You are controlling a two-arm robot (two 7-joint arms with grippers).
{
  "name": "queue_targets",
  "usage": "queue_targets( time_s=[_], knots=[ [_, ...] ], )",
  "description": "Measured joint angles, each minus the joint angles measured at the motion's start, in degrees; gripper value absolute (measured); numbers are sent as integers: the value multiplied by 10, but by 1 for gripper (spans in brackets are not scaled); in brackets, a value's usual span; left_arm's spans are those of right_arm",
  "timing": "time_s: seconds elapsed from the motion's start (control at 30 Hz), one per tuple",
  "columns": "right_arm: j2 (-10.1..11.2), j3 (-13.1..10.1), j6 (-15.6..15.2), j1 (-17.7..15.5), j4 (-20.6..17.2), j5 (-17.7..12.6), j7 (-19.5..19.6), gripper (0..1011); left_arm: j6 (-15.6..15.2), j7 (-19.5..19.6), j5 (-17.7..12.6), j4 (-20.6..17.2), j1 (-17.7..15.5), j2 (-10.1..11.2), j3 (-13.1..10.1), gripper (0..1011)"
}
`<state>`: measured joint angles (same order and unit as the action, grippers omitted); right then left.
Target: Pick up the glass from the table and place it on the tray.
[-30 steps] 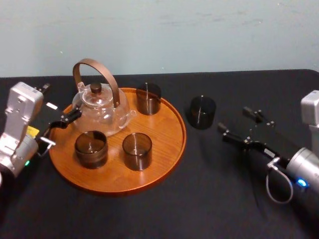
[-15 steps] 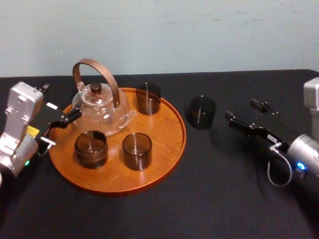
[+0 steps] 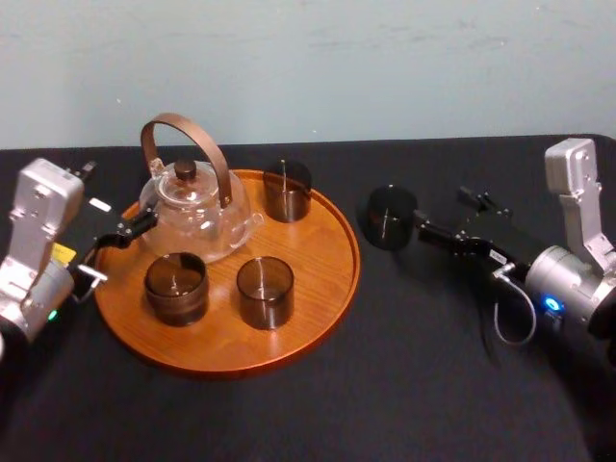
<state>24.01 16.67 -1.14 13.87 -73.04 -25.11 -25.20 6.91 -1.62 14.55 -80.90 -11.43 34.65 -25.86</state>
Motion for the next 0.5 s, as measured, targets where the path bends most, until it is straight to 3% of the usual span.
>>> queue_targets(
  time_s=[0.5],
  knots=[
    [-9,20,-2,24,25,24,-6,1003,0,0,0,0,0,0,0,1001]
  ],
)
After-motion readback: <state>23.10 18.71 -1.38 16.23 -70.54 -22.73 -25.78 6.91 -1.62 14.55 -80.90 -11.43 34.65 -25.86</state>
